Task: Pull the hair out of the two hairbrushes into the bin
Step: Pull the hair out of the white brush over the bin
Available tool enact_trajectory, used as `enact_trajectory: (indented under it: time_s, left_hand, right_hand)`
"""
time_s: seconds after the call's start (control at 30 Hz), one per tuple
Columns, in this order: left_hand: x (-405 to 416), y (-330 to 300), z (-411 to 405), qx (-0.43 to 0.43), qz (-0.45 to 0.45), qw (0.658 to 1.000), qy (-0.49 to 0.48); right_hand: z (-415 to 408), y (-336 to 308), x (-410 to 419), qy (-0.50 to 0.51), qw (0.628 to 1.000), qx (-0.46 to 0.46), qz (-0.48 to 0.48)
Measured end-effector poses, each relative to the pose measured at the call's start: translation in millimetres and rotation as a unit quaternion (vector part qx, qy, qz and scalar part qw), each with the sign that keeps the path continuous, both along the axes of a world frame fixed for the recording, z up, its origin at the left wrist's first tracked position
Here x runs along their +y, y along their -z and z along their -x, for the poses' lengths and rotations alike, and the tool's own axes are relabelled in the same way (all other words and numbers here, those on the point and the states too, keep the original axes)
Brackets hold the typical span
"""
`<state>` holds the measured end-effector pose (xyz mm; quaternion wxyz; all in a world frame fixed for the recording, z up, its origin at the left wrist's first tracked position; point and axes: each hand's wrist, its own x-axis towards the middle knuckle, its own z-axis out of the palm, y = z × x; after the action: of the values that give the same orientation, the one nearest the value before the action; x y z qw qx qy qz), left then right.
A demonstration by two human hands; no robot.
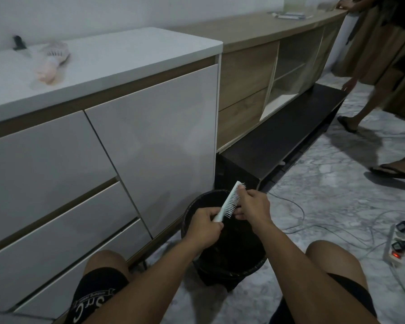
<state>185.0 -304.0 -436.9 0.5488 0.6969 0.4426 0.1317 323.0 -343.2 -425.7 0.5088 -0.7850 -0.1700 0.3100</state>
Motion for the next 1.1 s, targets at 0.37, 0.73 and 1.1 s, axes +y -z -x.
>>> enact_trajectory:
  time_s: [0.37,0.73,1.1]
  left_hand:
    - [-15,0,0,0.003,-0.057,0.998,0.016]
    - [-1,-4,1,-0.021,-0.017,0.999,-0.041]
    - [-1,1,7,-0.016,-0.036,0.995,-0.088]
  right_hand:
    - [13,-12,1,0.083,0.992,-0.07,-0.069]
    - [21,-6,4,-0.087,0.988,0.02,-0.129]
    - [21,-8,5,-0.005,0.996,0.019,-0.086]
